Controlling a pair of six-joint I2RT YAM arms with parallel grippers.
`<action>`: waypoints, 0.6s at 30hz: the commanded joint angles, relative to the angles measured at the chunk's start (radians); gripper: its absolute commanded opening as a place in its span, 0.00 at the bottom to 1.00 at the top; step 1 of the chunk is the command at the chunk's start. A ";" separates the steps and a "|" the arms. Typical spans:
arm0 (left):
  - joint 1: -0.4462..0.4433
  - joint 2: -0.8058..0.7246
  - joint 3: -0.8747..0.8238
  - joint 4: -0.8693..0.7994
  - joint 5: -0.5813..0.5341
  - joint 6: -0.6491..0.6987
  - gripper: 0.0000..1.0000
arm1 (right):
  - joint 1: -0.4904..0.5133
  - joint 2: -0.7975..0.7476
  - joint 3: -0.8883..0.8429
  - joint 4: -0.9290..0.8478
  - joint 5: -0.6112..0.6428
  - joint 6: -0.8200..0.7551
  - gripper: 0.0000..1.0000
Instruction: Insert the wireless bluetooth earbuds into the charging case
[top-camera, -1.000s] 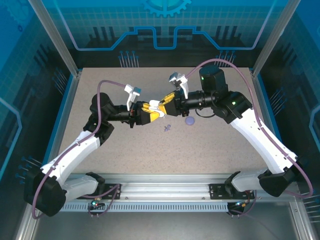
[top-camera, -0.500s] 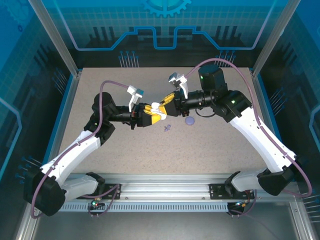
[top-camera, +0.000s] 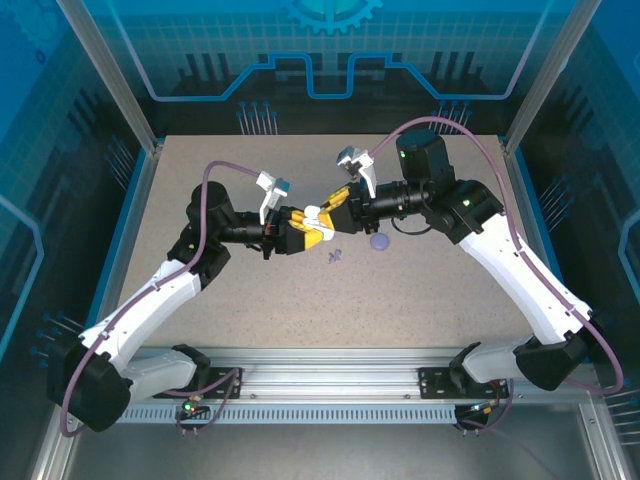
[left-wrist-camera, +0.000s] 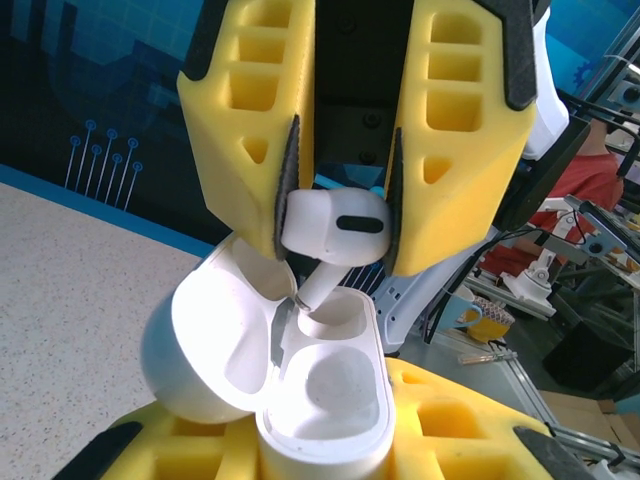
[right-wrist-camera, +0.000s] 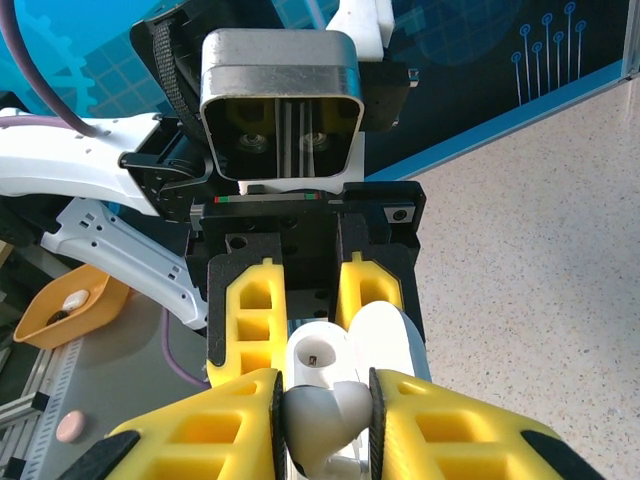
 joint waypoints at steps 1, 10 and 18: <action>-0.006 -0.010 0.043 0.002 -0.030 0.060 0.12 | -0.009 -0.010 0.017 -0.049 0.003 -0.008 0.27; -0.006 -0.020 0.043 -0.039 -0.070 0.097 0.11 | -0.014 -0.033 0.013 -0.047 0.025 -0.003 0.27; -0.006 -0.023 0.045 -0.040 -0.088 0.097 0.11 | -0.014 -0.050 0.012 -0.050 0.039 -0.001 0.27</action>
